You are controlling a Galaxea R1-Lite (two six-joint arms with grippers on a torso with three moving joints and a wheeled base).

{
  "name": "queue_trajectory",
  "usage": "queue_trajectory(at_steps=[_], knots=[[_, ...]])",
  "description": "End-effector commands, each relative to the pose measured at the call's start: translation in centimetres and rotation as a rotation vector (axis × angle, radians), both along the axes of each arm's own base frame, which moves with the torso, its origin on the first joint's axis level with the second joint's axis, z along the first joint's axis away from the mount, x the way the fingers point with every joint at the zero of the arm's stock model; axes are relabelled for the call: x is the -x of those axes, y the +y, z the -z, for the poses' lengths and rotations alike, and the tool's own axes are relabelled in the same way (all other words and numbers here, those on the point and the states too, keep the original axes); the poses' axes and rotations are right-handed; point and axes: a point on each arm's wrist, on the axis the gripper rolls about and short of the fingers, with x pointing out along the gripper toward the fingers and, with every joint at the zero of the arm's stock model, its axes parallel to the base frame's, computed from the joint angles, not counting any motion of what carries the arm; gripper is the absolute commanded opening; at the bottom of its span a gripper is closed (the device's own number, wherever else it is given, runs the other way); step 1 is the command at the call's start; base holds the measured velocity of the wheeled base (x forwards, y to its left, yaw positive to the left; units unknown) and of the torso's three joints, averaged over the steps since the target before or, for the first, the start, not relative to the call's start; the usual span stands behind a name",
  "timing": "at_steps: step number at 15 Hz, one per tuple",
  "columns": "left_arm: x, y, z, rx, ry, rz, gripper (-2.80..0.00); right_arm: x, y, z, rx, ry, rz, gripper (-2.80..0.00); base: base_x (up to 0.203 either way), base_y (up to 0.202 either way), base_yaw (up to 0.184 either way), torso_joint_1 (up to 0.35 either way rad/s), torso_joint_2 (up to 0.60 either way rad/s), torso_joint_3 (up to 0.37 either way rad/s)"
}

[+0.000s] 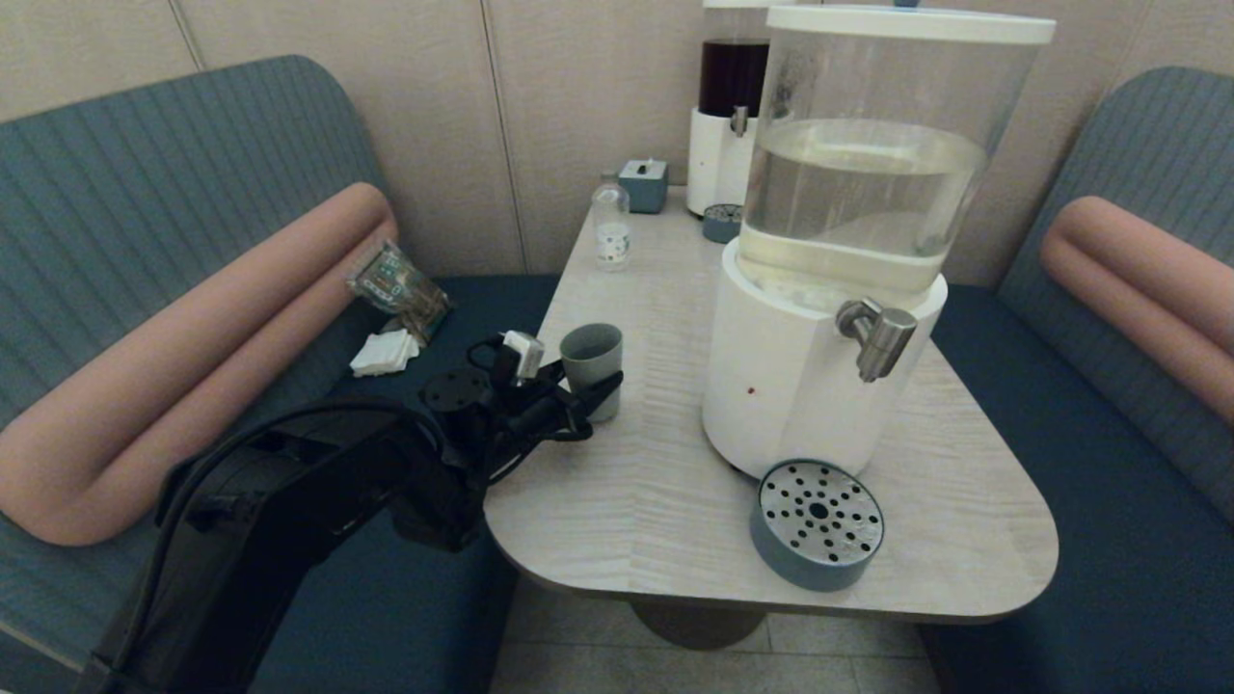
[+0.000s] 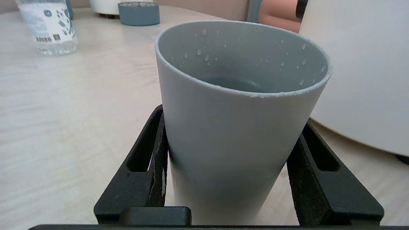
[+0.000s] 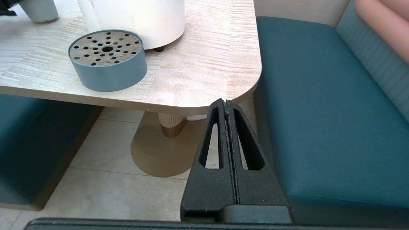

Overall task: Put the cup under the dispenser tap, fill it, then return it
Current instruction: Place the cup next to the water dispenser

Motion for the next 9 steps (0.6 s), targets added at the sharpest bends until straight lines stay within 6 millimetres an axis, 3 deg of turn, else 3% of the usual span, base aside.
queue_trajectory(at_steps=[1, 3, 4, 9], knots=[[-0.06, -0.03, 0.71, -0.002, 0.007, 0.003, -2.80, -0.12, 0.00, 0.38, 0.000, 0.015, 0.001, -2.80, 0.000, 0.000, 0.000, 0.000, 0.00, 0.000], [-0.04, -0.03, 0.85, -0.002, 0.007, 0.003, -2.80, -0.12, 0.00, 0.38, 0.000, 0.015, 0.000, -2.80, 0.000, 0.000, 0.000, 0.000, 0.00, 0.000], [-0.03, -0.02, 0.88, -0.003, 0.008, 0.003, 0.00, -0.12, 0.00, 0.38, 0.000, 0.015, 0.001, -2.80, 0.000, 0.000, 0.000, 0.000, 0.00, 0.000], [0.03, 0.00, 0.17, 0.003, -0.010, 0.003, 0.00, -0.12, 0.00, 0.38, 0.000, 0.015, 0.000, -2.80, 0.000, 0.000, 0.000, 0.000, 0.00, 0.000]])
